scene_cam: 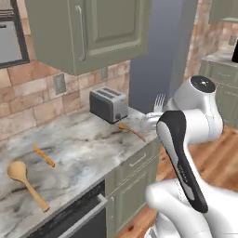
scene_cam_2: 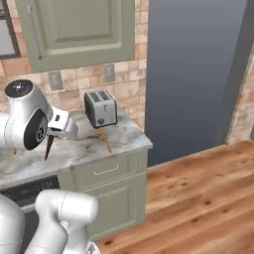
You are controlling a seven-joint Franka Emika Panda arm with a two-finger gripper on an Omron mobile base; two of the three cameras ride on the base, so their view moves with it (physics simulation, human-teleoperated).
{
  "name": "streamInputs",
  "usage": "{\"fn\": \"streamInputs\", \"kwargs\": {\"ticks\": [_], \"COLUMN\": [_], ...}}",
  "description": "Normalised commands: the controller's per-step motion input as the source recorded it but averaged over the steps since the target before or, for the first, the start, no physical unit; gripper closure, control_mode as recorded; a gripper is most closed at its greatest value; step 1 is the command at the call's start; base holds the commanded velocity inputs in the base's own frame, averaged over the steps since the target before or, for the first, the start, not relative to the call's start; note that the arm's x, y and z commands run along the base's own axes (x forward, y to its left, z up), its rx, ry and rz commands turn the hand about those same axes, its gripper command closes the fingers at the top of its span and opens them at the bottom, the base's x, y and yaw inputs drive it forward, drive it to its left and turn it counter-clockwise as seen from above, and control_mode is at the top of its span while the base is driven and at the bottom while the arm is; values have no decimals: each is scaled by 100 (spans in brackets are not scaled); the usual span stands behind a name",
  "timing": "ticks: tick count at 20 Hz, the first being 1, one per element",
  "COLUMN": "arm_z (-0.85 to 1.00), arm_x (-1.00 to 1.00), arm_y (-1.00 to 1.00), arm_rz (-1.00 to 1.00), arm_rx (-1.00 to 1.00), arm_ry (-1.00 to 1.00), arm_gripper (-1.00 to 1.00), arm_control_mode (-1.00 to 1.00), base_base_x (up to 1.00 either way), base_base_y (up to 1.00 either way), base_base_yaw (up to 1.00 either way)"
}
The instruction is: Organize the utensils by type. Pick up the wooden spoons from the counter and place them in the open cabinet. Then pick up the metallic utensils from the counter and place them in the open drawer.
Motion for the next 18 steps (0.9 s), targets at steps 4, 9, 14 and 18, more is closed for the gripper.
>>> {"fn": "streamInputs", "kwargs": {"ticks": [4,9,14,18], "arm_z": [0,0,0,0], "arm_x": [0,0,0,0], "arm_y": [0,0,0,0], "arm_rz": [0,0,0,0], "arm_rx": [0,0,0,0], "arm_ry": [0,0,0,0], "arm_gripper": [100,100,100,100], "arm_control_mode": [100,100,100,100], "base_base_x": [-44,-39,-31,-33], "base_base_y": [-1,-28,-36,-40], "base_base_yaw": [-84,-76,-63,-53]}}
